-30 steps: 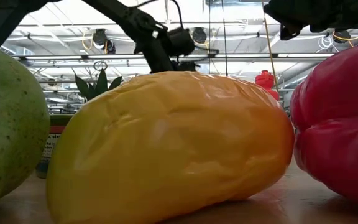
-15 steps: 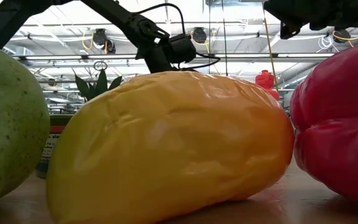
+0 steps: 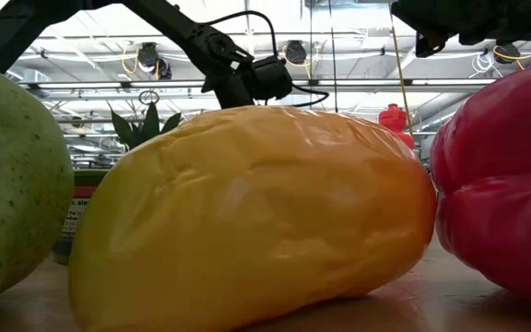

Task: Pick & Place Food Item
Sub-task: Put the orange into the left transparent bin, then adjust the green tuna can on the table

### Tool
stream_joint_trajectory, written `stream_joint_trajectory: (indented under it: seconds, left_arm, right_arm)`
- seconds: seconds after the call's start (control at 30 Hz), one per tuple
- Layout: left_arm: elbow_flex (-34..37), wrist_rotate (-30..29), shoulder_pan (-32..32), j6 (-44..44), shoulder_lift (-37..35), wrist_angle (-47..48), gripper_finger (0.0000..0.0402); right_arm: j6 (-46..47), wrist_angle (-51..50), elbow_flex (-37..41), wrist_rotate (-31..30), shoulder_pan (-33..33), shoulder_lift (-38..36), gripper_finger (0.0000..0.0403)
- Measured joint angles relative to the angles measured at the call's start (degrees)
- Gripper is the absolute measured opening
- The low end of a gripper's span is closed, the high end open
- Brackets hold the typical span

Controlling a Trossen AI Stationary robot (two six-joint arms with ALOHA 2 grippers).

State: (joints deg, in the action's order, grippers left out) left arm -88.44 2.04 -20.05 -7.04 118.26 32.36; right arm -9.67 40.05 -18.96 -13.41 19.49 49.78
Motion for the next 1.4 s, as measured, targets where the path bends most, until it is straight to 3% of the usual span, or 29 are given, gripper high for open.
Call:
stream_joint_trajectory:
  seconds: [0.43, 0.57, 0.97, 1.13, 1.4]
  left_arm:
    - [0.00, -0.01, -0.09, 0.56, 0.00, -3.10, 0.0359]
    - [0.00, -0.29, 0.65, 3.32, -0.01, -4.84, 0.0387]
    - [-0.02, -8.01, 3.74, 6.27, -1.42, -3.03, 0.0396]
    - [-0.02, -9.63, 3.92, 4.14, -8.98, 1.54, 0.0398]
    - [-0.01, -6.75, 11.11, 7.65, -34.27, 12.94, 0.0365]
  right_arm:
    - [0.00, 0.00, 0.00, 0.00, 0.00, 0.00, 0.0050]
    - [0.00, 0.00, 0.00, 0.00, 0.00, 0.00, 0.0049]
    - [-0.02, -0.02, 0.00, 0.00, 0.00, 0.00, 0.0050]
    - [-0.01, -0.01, 0.00, 0.00, 0.00, -0.01, 0.0050]
    - [-0.02, 0.00, 0.00, 0.00, 0.01, 0.00, 0.0050]
